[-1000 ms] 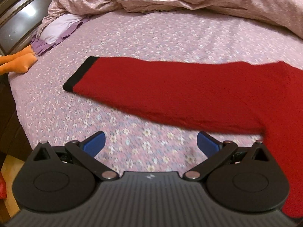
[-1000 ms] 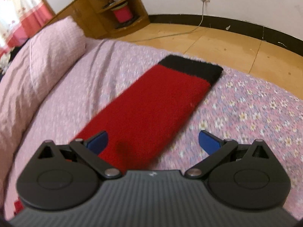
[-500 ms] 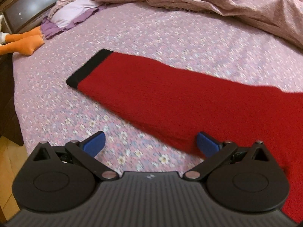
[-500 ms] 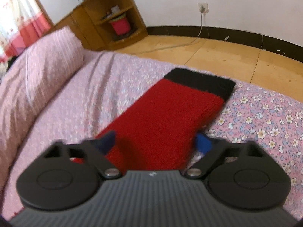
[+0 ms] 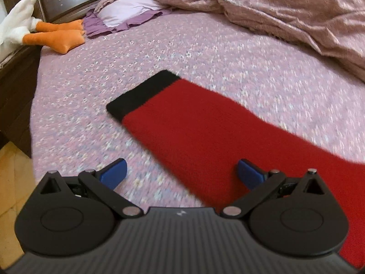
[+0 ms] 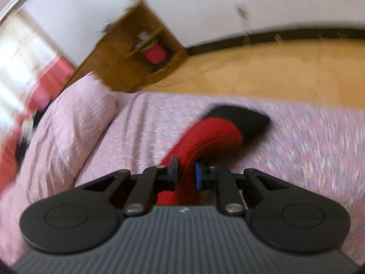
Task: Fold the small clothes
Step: 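Lift the sleeve with the right gripper and carry it across the cardigan front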
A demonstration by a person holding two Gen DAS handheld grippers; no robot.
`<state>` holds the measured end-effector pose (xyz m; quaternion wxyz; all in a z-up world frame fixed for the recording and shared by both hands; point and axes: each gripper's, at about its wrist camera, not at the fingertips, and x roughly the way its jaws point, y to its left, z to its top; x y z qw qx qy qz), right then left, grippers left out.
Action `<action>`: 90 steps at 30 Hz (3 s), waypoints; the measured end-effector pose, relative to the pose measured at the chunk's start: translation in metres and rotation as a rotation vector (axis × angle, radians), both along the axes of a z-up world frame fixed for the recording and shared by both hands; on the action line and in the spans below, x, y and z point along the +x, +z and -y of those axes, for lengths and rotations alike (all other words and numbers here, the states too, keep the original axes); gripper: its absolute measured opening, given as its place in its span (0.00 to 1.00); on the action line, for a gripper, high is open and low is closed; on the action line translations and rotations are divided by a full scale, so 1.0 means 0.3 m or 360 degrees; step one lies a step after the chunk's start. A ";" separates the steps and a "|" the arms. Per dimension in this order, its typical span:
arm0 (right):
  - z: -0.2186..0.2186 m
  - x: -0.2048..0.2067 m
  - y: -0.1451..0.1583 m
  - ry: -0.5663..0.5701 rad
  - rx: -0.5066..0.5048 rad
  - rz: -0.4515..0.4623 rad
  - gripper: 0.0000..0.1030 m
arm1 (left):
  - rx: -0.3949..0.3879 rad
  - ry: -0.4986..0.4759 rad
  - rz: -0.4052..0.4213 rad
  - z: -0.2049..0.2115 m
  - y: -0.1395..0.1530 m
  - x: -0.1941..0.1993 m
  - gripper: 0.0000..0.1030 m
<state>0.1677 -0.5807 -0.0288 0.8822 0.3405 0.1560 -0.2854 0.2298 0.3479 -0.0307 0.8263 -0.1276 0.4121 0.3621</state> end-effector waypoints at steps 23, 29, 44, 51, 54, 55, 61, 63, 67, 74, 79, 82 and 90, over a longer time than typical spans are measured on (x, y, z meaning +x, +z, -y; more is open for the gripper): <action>-0.897 0.097 0.379 0.1206 -0.0730 0.0326 0.16 | -0.0093 -0.0059 0.0169 -0.048 -0.036 0.053 1.00; -1.167 0.132 0.274 0.1471 -0.0861 0.0233 0.15 | -0.0102 -0.0099 0.0177 -0.053 -0.035 0.042 1.00; -1.254 0.401 0.024 0.1418 -0.1080 -0.0463 0.58 | -0.0103 -0.0043 0.0201 -0.066 -0.050 0.089 1.00; -1.233 0.494 -0.053 0.1434 -0.1072 -0.0682 0.58 | -0.0051 0.0007 0.0176 -0.056 -0.064 0.125 1.00; -1.236 0.505 -0.071 0.1440 -0.1087 -0.0726 0.59 | -0.0048 -0.0001 0.0161 -0.060 -0.067 0.134 1.00; -1.234 0.515 -0.069 0.1435 -0.1079 -0.0739 0.60 | -0.0039 -0.0015 0.0152 -0.060 -0.068 0.138 1.00; -1.230 0.557 -0.059 0.1419 -0.0985 -0.0840 0.61 | -0.0031 -0.0050 0.0151 -0.060 -0.074 0.136 1.00; -1.228 0.565 -0.056 0.1421 -0.0964 -0.0856 0.61 | -0.0027 -0.0063 0.0154 -0.059 -0.074 0.135 1.00; -1.225 0.564 -0.048 0.1418 -0.0959 -0.0852 0.49 | -0.0055 -0.0101 0.0196 -0.070 -0.066 0.114 1.00; -1.229 0.529 -0.017 0.1367 -0.1072 -0.0768 0.14 | -0.0035 -0.0187 0.0291 -0.072 -0.032 0.065 0.69; -1.239 0.432 0.104 0.1435 -0.0941 -0.0457 0.13 | -0.0110 -0.0180 0.0356 -0.102 -0.029 0.045 0.64; -1.289 0.358 0.167 0.1563 -0.0874 -0.0305 0.13 | -0.0103 -0.0184 0.0381 -0.097 -0.040 0.031 0.67; -1.501 0.179 0.157 0.1937 -0.0805 -0.0128 0.13 | -0.0106 -0.0233 0.0437 -0.072 -0.024 -0.010 0.87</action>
